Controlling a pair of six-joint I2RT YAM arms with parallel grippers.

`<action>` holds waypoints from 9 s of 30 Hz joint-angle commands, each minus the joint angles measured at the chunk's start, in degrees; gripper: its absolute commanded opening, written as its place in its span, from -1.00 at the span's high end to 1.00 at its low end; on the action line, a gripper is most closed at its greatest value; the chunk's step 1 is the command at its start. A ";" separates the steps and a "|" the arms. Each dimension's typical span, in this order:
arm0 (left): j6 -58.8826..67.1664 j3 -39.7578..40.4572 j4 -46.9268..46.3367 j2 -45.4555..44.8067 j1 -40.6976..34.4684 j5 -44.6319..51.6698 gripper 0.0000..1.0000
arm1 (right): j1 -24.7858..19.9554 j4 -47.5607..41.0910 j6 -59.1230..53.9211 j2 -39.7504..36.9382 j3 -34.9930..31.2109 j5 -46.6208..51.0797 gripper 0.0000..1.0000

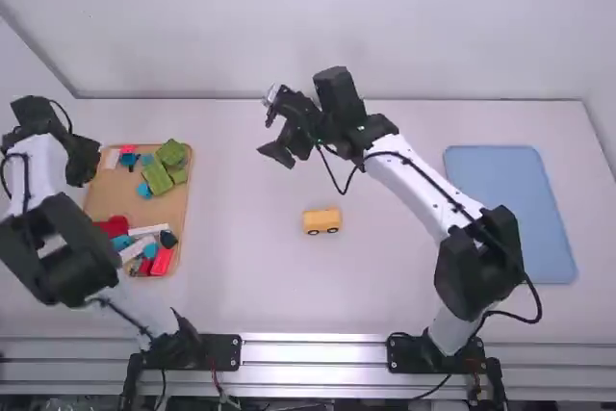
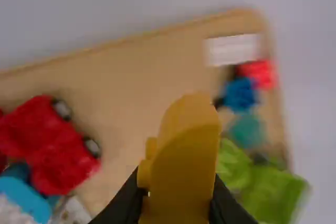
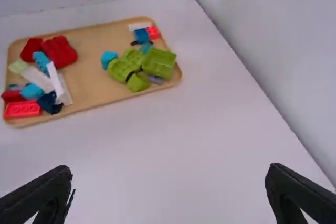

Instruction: Assemble lego blocks to make yellow taxi

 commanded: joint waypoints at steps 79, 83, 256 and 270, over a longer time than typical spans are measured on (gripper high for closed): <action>46.88 -52.17 79.73 -25.03 -61.70 17.51 0.96 | -10.29 66.29 44.50 -12.50 -45.35 -12.26 -0.12; 46.90 -52.17 79.80 -25.03 -61.72 16.65 0.96 | -10.34 66.05 44.54 -12.50 -45.35 -12.28 0.14; 118.81 -39.15 29.94 6.97 -37.18 59.84 -0.98 | -19.30 -7.63 3.74 -18.21 -20.98 -7.93 -0.96; 127.75 -37.70 26.62 11.54 -37.16 55.04 -0.65 | -14.45 -6.01 2.03 -18.21 -20.98 -4.81 -0.96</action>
